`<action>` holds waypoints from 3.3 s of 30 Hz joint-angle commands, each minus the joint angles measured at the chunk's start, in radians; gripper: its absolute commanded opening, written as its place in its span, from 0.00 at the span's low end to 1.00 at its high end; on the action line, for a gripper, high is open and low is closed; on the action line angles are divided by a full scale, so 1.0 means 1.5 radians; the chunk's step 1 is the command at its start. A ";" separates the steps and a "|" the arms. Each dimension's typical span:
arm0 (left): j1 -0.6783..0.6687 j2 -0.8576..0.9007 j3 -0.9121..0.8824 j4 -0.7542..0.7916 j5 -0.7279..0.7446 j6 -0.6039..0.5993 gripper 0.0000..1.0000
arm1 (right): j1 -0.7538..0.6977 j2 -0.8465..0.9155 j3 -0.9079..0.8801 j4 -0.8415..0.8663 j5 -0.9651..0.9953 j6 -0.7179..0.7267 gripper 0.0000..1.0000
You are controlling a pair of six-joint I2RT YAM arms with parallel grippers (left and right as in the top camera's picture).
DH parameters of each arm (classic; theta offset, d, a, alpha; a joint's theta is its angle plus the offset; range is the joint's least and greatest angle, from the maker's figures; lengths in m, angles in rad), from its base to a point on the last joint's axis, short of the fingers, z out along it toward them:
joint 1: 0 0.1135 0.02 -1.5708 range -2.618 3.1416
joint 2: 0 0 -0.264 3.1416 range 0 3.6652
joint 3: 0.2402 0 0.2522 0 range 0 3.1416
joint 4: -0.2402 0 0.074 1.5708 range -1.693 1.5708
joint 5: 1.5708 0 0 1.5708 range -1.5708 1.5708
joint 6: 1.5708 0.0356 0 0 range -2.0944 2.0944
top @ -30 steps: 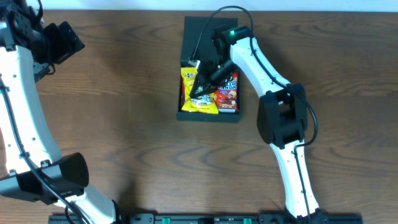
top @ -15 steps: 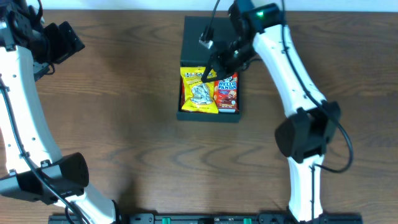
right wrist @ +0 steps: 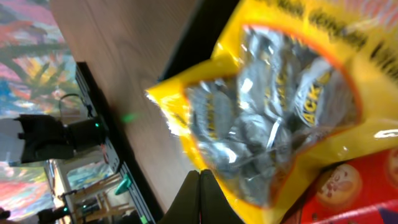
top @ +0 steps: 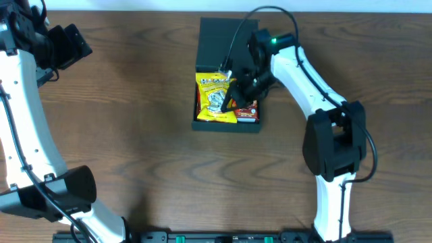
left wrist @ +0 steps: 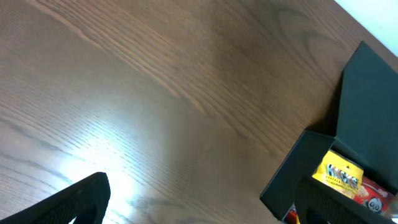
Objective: Pack container
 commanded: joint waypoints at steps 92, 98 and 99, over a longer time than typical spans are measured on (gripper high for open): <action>0.001 0.004 0.002 0.017 -0.003 0.012 0.95 | 0.107 0.094 0.160 -0.023 0.284 0.097 0.02; 0.001 0.004 0.002 0.017 -0.003 0.012 0.95 | 0.106 0.074 0.193 -0.032 0.262 0.097 0.02; 0.001 0.004 0.002 0.017 -0.003 0.012 0.95 | 0.105 0.063 0.203 -0.032 0.264 0.094 0.02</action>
